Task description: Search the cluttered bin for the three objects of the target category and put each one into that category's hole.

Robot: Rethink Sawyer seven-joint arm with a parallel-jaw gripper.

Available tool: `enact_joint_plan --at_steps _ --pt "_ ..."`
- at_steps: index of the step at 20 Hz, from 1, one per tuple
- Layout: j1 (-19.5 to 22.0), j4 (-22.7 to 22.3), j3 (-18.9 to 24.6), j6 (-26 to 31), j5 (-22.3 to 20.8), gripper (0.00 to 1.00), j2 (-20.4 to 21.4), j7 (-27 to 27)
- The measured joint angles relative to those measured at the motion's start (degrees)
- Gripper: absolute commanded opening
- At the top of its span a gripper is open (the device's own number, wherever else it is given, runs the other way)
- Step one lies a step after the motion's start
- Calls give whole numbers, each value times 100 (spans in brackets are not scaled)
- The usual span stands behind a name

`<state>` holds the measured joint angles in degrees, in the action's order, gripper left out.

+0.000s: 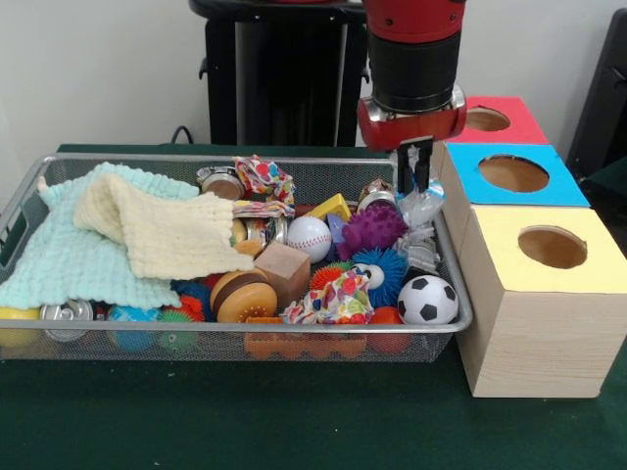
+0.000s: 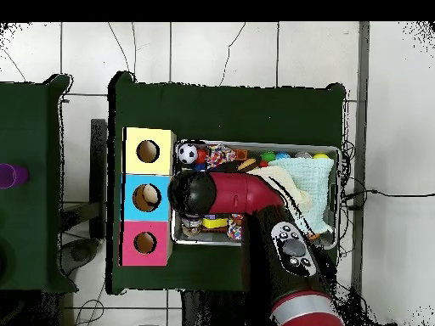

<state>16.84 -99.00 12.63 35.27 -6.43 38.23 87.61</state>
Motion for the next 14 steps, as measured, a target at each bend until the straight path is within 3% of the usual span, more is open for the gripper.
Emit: enact_joint_plan --at_steps 14 --pt "-198 -14 -170 589 380 0 292 0"
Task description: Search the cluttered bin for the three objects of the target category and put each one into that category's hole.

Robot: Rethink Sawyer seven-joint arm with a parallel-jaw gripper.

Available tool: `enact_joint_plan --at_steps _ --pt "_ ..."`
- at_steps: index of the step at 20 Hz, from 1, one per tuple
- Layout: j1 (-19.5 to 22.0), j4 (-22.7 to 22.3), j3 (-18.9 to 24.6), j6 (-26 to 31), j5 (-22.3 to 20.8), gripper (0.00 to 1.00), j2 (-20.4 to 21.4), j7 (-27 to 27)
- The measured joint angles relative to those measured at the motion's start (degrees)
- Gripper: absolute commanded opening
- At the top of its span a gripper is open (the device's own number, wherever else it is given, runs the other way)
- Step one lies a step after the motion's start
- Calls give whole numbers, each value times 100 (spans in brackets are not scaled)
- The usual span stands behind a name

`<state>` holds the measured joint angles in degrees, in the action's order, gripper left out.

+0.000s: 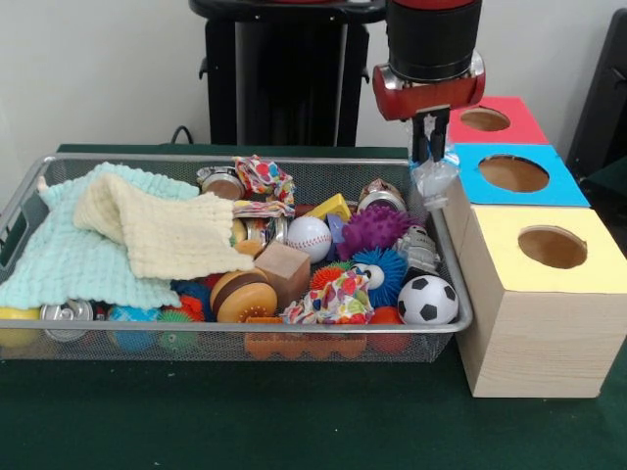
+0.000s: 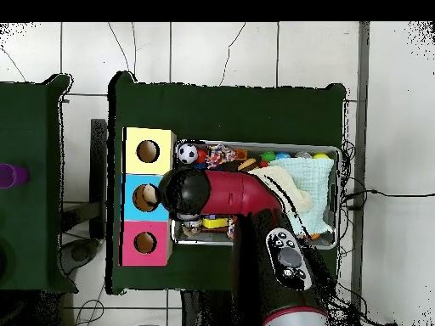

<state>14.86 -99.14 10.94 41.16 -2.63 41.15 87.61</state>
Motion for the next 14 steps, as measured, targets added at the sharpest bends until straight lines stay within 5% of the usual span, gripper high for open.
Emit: enact_joint_plan --at_steps 14 --pt "-851 141 -551 423 287 0 160 143"
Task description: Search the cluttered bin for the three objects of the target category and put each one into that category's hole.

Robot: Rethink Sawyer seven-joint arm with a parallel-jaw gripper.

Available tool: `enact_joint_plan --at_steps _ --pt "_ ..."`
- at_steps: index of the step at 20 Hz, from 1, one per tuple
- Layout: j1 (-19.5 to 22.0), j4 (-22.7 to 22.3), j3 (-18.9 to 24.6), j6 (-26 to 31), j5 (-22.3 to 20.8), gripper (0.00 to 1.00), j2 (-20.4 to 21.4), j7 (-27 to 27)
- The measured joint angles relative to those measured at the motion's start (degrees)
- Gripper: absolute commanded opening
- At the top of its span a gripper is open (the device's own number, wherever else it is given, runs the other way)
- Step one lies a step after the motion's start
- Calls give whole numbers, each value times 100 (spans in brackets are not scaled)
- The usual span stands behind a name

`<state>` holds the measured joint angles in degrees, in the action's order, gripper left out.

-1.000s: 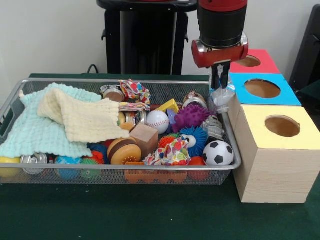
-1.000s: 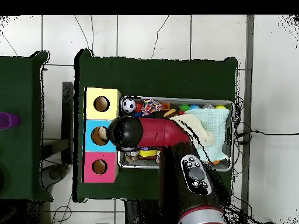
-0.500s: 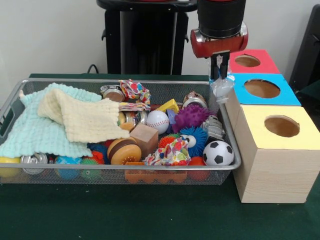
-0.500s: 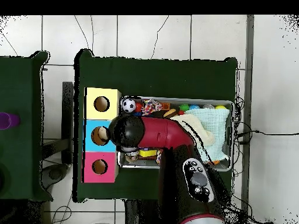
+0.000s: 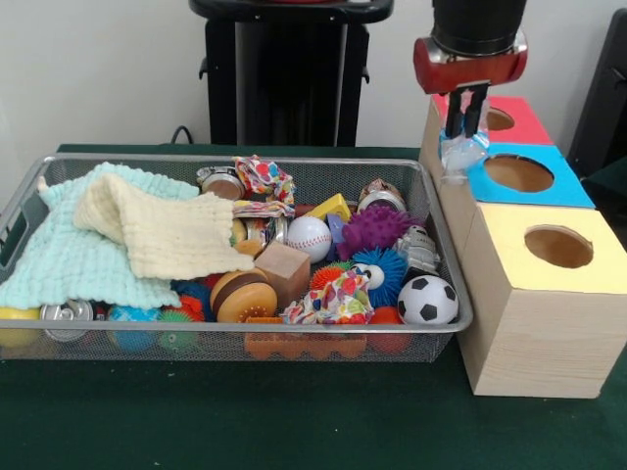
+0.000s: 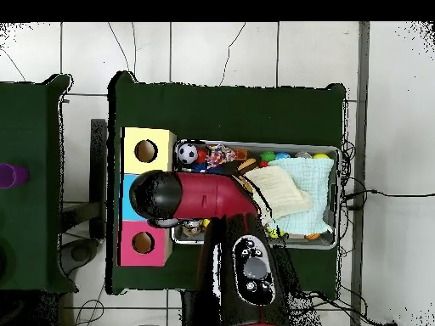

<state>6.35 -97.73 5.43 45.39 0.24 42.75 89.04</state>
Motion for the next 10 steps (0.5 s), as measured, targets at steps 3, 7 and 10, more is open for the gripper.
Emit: enact_joint_plan --at_steps 3,7,10 --pt "-244 148 -180 119 -1 0 3 186" --pt "-507 311 -397 242 -6 0 -13 482" --pt "-727 430 -523 339 27 0 -13 746"
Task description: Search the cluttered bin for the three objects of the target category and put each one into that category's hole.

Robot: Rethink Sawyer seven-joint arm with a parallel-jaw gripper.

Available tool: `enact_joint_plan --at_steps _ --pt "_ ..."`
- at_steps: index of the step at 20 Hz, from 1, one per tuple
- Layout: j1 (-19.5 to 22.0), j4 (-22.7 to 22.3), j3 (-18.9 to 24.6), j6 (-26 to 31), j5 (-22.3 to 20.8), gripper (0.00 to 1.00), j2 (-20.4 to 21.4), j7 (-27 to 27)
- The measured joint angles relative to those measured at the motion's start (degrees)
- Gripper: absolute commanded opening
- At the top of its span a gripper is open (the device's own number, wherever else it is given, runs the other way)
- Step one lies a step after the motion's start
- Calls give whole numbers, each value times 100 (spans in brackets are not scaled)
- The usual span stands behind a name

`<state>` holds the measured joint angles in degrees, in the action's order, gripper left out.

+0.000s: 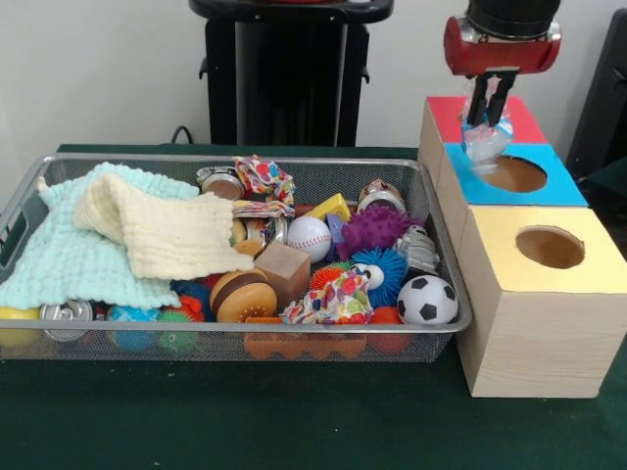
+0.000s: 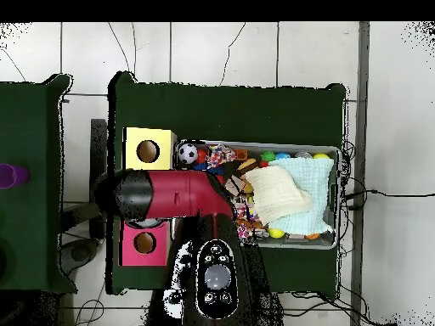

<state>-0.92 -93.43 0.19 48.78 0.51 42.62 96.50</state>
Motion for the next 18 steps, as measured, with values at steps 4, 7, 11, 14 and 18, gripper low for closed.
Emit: enact_joint_plan --at_steps 4,7,11,14,18 --pt "-210 104 -42 105 72 0 -1 222" --pt "-314 199 -50 196 137 0 -4 334" --pt "-370 352 -56 349 208 0 -4 372" --pt "-385 435 -85 431 257 0 -4 372" --pt "-395 455 -110 437 300 0 -4 372"
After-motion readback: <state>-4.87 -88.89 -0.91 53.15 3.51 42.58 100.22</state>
